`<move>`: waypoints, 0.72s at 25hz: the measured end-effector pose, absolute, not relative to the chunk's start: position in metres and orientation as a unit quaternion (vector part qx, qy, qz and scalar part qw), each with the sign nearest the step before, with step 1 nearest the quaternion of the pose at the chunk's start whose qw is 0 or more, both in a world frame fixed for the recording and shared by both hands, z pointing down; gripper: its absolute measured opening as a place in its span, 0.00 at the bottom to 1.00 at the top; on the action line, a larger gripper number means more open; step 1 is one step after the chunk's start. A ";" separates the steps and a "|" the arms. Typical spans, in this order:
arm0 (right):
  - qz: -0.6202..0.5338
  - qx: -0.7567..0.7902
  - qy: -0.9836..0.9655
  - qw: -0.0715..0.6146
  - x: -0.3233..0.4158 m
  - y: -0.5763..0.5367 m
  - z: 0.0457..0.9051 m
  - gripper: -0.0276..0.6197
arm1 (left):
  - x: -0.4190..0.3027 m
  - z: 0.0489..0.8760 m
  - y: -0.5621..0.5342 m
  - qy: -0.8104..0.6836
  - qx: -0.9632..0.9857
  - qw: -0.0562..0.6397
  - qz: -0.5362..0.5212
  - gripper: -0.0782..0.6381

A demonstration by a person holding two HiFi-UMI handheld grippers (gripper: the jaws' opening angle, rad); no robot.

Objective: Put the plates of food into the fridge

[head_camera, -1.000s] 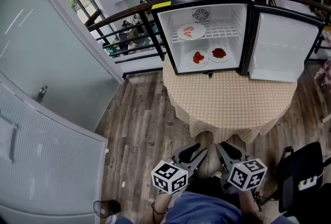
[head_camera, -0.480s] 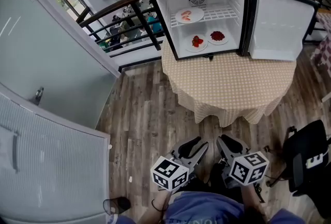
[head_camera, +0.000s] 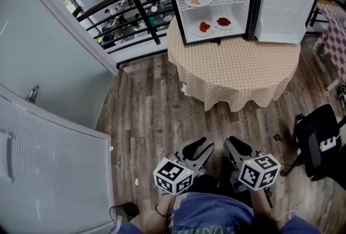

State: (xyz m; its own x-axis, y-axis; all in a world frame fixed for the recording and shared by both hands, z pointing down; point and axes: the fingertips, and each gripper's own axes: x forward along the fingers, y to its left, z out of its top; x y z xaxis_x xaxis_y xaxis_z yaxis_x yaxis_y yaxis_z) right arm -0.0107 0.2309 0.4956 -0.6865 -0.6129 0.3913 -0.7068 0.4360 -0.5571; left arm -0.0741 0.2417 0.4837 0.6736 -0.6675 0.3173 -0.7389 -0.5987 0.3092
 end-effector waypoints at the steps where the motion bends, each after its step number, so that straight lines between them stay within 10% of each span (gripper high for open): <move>1: 0.359 0.396 -0.843 0.065 -0.011 0.239 0.496 0.16 | -0.076 0.484 0.249 -0.392 0.892 0.210 0.083 0.30; 18: 0.326 0.429 -0.839 0.070 -0.019 0.295 0.494 0.16 | -0.080 0.470 0.298 -0.344 0.920 0.179 0.056 0.30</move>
